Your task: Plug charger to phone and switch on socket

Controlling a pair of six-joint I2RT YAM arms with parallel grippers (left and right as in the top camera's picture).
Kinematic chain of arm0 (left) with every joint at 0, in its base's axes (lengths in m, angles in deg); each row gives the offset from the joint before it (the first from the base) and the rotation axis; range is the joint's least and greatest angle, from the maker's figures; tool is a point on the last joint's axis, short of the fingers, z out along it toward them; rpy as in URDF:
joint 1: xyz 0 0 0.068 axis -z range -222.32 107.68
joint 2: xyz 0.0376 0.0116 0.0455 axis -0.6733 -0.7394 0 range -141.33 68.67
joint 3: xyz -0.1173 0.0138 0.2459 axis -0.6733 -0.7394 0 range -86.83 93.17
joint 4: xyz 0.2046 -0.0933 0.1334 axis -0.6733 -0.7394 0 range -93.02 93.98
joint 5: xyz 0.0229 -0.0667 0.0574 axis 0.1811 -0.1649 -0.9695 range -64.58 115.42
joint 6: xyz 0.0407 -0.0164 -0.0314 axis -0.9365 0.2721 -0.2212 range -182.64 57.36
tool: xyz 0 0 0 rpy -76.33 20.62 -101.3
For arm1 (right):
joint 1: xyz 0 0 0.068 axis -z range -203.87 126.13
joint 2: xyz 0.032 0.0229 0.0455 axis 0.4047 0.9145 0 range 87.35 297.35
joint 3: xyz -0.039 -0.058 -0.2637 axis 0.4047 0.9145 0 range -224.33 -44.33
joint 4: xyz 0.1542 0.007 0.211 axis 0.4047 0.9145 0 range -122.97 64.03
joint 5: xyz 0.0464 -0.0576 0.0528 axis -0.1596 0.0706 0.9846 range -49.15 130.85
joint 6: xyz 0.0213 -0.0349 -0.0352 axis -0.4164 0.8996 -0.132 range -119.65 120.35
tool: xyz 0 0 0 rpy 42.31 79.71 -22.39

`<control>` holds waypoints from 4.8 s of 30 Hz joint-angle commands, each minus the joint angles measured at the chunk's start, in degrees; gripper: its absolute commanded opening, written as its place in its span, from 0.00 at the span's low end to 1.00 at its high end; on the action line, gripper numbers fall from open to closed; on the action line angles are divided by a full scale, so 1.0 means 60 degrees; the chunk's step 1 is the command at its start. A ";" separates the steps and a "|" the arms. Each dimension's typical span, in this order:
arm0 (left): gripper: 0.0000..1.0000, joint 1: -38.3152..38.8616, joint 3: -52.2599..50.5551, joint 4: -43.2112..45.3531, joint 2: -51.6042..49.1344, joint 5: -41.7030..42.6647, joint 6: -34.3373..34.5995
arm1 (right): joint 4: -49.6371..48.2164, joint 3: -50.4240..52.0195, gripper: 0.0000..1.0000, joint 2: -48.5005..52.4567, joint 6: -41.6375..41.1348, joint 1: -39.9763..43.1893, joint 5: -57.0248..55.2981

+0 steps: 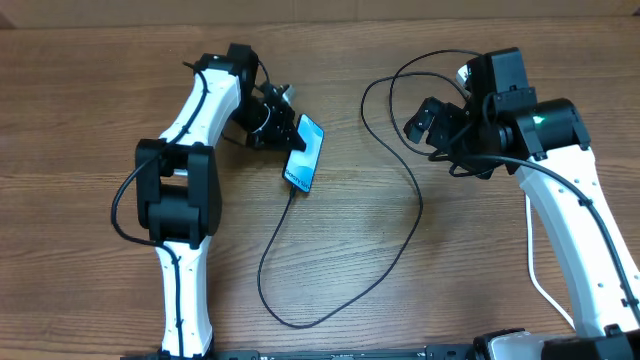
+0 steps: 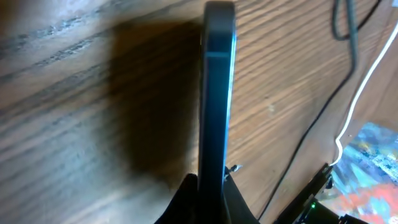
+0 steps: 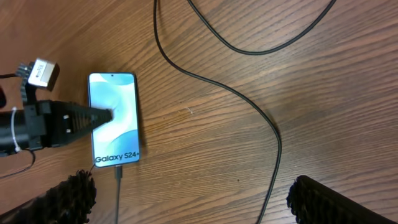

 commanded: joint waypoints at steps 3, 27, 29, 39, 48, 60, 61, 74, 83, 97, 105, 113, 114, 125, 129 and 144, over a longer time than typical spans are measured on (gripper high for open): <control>0.04 0.0062 0.0018 0.0288 -0.0339 0.0415 -0.0251 | -0.0036 -0.0066 1.00 0.0419 0.0076 0.0036 -0.0149; 0.22 0.0062 0.0018 0.0477 -0.0339 -0.3286 0.0397 | 0.0015 0.0178 1.00 0.0616 0.0109 0.0040 -0.0342; 0.23 0.0062 0.0018 0.0452 -0.0339 -0.3410 0.0401 | 0.0047 0.0178 1.00 0.0616 0.0109 0.0040 -0.0441; 0.60 0.0033 0.0098 0.0248 -0.0328 -0.4109 0.0688 | 0.0313 0.0178 1.00 0.0616 0.0106 0.0040 -0.0827; 0.65 -0.0412 0.2725 -0.1676 -0.0044 -0.4652 0.1475 | 0.0270 0.0168 1.00 0.0616 0.0109 0.0040 -0.0936; 1.00 -0.0772 0.5198 -0.3158 0.3067 -0.5490 0.2404 | 0.0368 -0.1359 1.00 0.0670 0.1577 0.1705 0.0004; 1.00 -0.0769 0.5198 -0.3213 0.3373 -0.5617 0.2466 | 0.0608 -0.1778 1.00 0.0765 0.1683 0.2018 0.0178; 1.00 -0.0754 0.5195 -0.3912 0.5428 -0.5836 0.3224 | 0.3548 -0.7439 1.00 0.4677 0.3217 0.3985 -0.0328; 1.00 -0.0754 0.5093 -0.4623 0.5329 -0.5901 0.3213 | 0.1687 -0.7384 1.00 0.5406 0.3002 0.4492 -0.1639; 1.00 -0.0754 0.5093 -0.4623 0.5329 -0.5901 0.3213 | -0.0725 -0.6094 1.00 0.6193 0.3002 0.4845 -0.3071; 1.00 -0.0754 0.5093 -0.4623 0.5329 -0.5901 0.3213 | -0.1147 -0.6029 1.00 0.7308 0.3009 0.4932 -0.2295; 1.00 -0.0754 0.5093 -0.4623 0.5329 -0.5901 0.3213 | -0.1169 -0.6025 1.00 0.8080 0.2991 0.4852 -0.2157; 1.00 -0.0754 0.5093 -0.4623 0.5329 -0.5901 0.3213 | -0.1118 -0.6025 1.00 0.8149 0.2871 0.4849 -0.2127; 1.00 -0.0754 0.5093 -0.4623 0.5329 -0.5901 0.3213 | -0.1056 -0.6011 1.00 0.8688 0.2820 0.4841 -0.1632; 1.00 -0.0754 0.5093 -0.4623 0.5329 -0.5901 0.3213 | -0.1107 -0.6011 1.00 0.8914 0.2812 0.4841 -0.1636; 1.00 -0.0754 0.5093 -0.4623 0.5329 -0.5901 0.3213 | -0.1228 -0.6011 1.00 0.9056 0.2601 0.4841 -0.1628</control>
